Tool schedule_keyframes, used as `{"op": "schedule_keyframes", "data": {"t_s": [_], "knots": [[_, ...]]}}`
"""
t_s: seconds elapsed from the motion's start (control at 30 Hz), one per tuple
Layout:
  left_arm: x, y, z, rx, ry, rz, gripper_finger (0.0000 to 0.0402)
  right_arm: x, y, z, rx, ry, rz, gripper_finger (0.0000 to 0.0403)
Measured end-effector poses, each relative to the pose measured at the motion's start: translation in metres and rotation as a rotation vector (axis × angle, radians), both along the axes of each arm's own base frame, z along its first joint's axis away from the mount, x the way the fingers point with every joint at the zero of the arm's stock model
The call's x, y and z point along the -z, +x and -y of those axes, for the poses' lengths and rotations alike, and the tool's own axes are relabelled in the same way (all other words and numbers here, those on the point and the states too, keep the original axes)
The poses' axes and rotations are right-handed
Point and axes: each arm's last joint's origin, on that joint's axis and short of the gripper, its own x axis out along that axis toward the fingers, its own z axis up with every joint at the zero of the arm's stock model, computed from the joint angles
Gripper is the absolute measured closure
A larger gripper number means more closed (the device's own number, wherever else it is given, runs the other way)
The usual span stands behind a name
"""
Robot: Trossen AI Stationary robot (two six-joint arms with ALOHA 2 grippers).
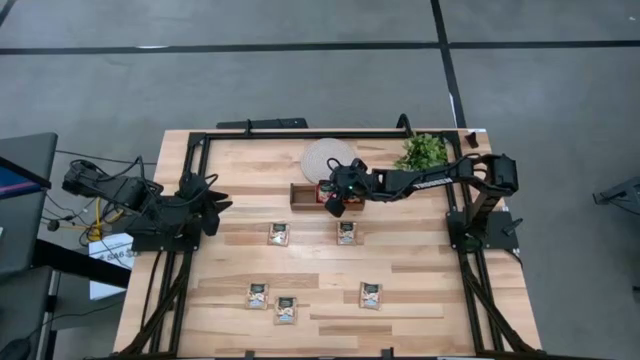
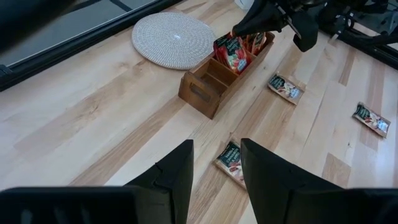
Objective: Pick & Place Tea
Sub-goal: Put the red tea bag into the middle compartment of the wooden organizer
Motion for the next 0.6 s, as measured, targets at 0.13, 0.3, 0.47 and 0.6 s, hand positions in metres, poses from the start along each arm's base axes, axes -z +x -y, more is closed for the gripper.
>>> {"op": "schedule_keyframes", "data": {"t_s": [0.13, 0.3, 0.47, 0.6], "knots": [[0.0, 0.0, 0.0, 0.0, 0.0, -0.001, 0.0278, 0.0001, 0.0, -0.0002, -0.005, 0.006, 0.0, 0.0403], [0.0, 0.0, 0.0, 0.001, 0.0, 0.0, 0.0278, 0.0016, -0.0012, -0.0009, -0.015, 0.026, -0.017, 0.0403], [0.0, 0.0, 0.0001, 0.001, 0.0, 0.0, 0.0278, 0.002, -0.0015, -0.0012, -0.014, 0.027, -0.021, 0.0403], [0.0, 0.0001, 0.0, 0.0, 0.0, -0.001, 0.0278, -0.0056, -0.0025, -0.0028, -0.028, 0.008, -0.001, 0.0403]]}}
